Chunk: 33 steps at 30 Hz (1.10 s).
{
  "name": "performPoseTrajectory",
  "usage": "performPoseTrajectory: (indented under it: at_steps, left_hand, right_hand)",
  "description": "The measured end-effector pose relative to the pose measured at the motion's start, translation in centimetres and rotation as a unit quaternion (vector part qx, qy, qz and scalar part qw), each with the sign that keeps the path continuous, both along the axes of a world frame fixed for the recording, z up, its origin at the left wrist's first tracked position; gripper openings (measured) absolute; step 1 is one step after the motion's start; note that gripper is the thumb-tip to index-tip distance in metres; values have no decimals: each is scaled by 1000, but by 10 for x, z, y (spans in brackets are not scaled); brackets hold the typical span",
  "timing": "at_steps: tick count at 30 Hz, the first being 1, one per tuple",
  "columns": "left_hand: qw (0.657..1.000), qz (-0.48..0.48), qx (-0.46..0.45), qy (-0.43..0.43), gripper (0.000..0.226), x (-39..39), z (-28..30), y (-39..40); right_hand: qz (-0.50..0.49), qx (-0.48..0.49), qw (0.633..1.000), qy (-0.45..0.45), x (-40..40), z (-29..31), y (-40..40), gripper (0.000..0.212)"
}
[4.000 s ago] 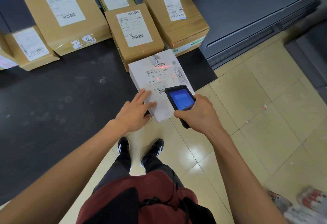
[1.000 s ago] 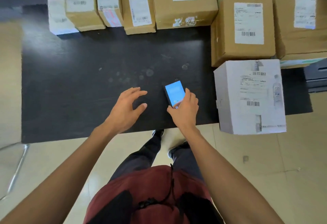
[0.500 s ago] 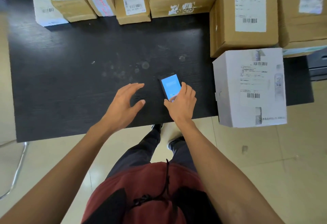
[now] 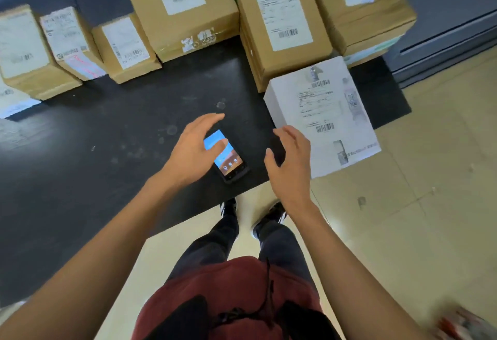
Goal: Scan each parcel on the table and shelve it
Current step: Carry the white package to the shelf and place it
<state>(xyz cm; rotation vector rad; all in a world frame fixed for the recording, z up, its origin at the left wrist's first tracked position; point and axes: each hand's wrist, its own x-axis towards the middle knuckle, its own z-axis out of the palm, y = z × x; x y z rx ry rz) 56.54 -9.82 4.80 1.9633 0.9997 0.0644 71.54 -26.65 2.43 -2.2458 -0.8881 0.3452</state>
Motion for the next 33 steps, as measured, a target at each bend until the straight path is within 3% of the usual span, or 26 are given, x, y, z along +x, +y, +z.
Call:
performPoseTrajectory:
  at_steps: [3, 6, 10, 14, 22, 25, 29, 33]
  left_hand:
    - [999, -31, 27, -20, 53, 43, 4, 13]
    - [996, -70, 56, -19, 54, 88, 5, 24]
    - [989, -120, 82, -13, 53, 137, 1, 29]
    - [985, -155, 77, 22, 52, 161, -11, 25]
    - [989, -130, 75, 21, 55, 170, -22, 16]
    - [989, -125, 78, 28, 53, 173, -20, 15]
    - [989, -116, 80, 32, 53, 175, -19, 8]
    - [991, -115, 71, 13, 60, 181, -17, 1]
  right_hand:
    - [-111, 29, 993, 9, 29, 15, -30, 45]
    - [-204, -7, 979, 18, 47, 16, -59, 51]
    - [-266, -48, 960, 75, 54, 2, -84, 72]
    - [-267, -52, 955, 119, 55, -12, -90, 84]
    - [-234, -27, 956, 177, 94, -19, -101, 106]
    - [-207, -19, 958, 196, 118, -18, -107, 106]
    - [-189, 9, 964, 188, 137, -21, -113, 91]
    - [-200, 12, 961, 190, 136, -29, -123, 106]
